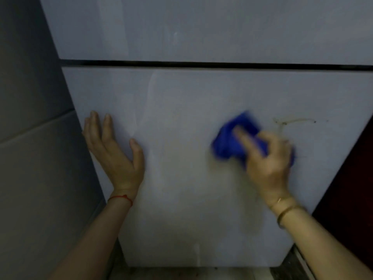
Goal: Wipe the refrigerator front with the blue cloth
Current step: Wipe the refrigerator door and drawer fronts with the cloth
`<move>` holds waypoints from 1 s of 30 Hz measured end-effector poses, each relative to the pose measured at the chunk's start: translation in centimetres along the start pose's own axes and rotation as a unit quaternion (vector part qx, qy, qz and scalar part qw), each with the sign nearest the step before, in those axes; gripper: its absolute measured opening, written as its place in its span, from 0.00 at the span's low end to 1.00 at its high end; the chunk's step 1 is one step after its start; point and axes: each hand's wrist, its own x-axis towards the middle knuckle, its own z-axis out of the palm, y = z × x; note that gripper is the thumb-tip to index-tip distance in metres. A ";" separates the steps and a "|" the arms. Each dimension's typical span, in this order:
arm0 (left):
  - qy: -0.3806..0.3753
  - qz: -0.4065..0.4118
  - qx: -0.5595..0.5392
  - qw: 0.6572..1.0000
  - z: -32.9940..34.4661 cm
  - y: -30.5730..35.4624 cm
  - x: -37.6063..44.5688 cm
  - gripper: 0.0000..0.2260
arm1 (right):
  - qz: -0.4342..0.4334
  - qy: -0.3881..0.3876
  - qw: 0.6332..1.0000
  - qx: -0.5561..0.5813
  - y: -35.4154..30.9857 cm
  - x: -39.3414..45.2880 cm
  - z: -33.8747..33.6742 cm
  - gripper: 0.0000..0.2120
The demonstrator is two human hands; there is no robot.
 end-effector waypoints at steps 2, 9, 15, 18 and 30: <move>-0.004 0.006 -0.006 1.000 0.5 0.9 -0.1 0.25 | 0.144 0.077 0.986 0.038 2.2 5.3 -0.3 0.21; -0.013 0.045 -0.011 0.999 1.8 2.6 -0.4 0.25 | -0.048 -0.029 0.998 -0.016 -1.7 -3.5 1.0 0.29; -0.015 0.047 -0.009 0.999 1.8 2.6 -0.5 0.25 | 0.013 -0.059 0.998 -0.009 1.7 -5.8 -1.1 0.31; -0.011 0.046 -0.004 0.999 1.8 2.8 -0.5 0.25 | 0.221 0.061 0.973 0.027 4.4 1.3 -1.3 0.23; -0.014 0.046 0.007 0.999 1.7 2.5 -0.5 0.25 | -0.026 -0.114 0.991 -0.057 1.2 -11.4 -2.0 0.32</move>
